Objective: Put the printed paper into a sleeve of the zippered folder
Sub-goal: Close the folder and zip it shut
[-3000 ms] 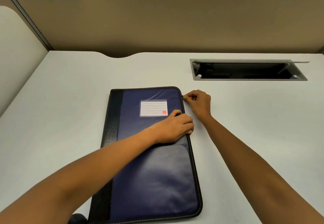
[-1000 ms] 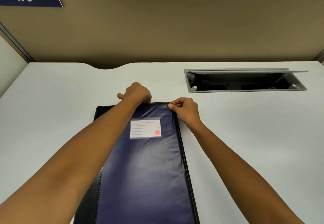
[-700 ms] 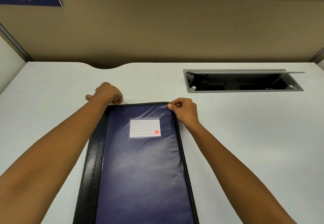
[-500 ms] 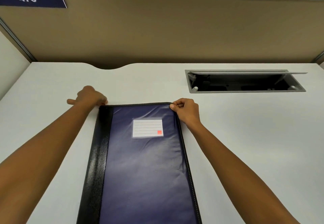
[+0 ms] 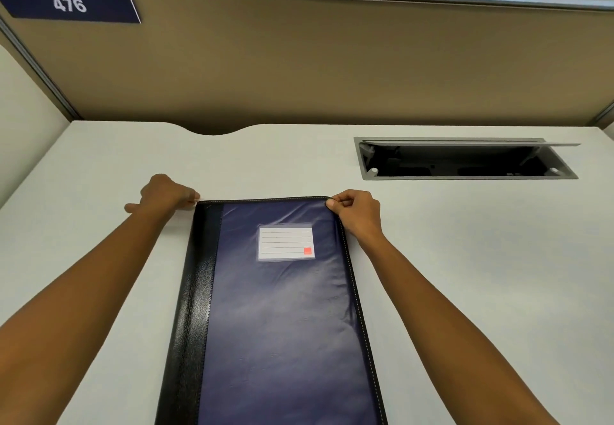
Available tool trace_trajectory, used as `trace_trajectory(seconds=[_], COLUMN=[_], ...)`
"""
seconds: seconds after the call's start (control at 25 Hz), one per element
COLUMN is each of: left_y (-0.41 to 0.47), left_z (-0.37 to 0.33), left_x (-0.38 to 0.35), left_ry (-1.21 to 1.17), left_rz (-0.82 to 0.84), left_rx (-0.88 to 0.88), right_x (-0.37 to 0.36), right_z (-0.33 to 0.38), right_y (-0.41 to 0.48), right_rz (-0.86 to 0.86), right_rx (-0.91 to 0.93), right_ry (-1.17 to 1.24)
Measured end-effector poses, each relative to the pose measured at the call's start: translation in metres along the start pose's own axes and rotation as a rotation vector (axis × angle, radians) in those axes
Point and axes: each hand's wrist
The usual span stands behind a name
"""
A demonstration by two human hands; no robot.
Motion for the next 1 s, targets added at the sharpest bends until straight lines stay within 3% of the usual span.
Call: trace_trajectory(seconds=[0.12,0.32,0.44,0.64,1.0], left_y=[-0.029,-0.093,-0.142,-0.211,-0.307], left_z=[0.005,0.025,0.051,0.1,0.179], left_x=[-0.005,-0.027,-0.044,-0.045,-0.045], left_ry=[-0.141,0.193,0.169,0.19,0.341], left_rz=[0.018,-0.254,-0.218,-0.209,-0.259], left_rx=[-0.056,-0.227,-0.356,-0.345,-0.493], right_x=[0.001,0.004,0.006,0.022,0.038], right_z=[0.0,-0.018,-0.032,-0.055,-0.088], right_y=[-0.008,-0.053,-0.094,-0.165,-0.266], right_rz=[-0.01,-0.041,-0.086,-0.11,-0.181], right_rx=[0.002,0.065,0.114,0.11,0.106], right_ry=[0.012,0.045,0.053,0.053,-0.001])
Point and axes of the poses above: each hand's wrist, its own y-axis towards the middle knuckle, its own x-axis out of the back of the hand, z = x × y, and after that the axes turned 3 degrees about -x, right-handed
